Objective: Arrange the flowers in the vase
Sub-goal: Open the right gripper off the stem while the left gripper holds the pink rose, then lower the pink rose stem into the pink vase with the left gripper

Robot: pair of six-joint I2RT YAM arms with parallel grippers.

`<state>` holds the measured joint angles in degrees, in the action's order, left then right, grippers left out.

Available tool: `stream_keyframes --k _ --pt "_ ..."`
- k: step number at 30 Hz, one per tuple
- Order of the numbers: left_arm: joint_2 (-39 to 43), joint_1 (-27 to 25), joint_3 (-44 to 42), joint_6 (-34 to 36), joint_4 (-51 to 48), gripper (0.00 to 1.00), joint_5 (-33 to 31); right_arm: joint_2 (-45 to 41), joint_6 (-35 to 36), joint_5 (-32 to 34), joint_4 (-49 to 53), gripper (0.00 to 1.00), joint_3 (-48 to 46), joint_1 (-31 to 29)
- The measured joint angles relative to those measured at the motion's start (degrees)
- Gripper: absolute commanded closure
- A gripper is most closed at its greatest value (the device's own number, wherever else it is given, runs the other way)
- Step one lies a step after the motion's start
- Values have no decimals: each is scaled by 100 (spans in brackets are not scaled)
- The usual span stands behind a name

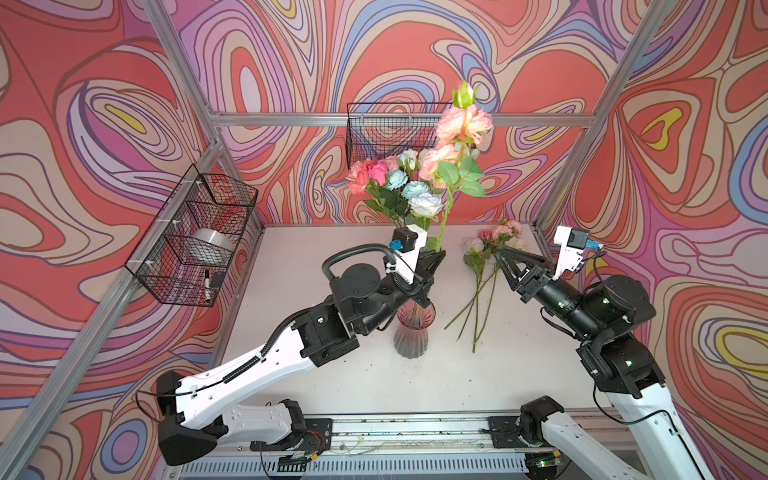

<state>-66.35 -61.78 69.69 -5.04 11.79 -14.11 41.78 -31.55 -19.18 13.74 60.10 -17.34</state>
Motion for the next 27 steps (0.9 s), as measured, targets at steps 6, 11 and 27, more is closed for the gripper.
stream_keyframes --k 6,11,27 --pt "4 129 -743 179 1003 100 -400 140 28 299 90 58 -120 0" --pt "-138 262 -1213 -50 1351 100 -496 197 79 400 101 58 -125 0" --pt "-92 264 -2684 -1419 1919 91 -673 544 173 616 98 58 -286 0"
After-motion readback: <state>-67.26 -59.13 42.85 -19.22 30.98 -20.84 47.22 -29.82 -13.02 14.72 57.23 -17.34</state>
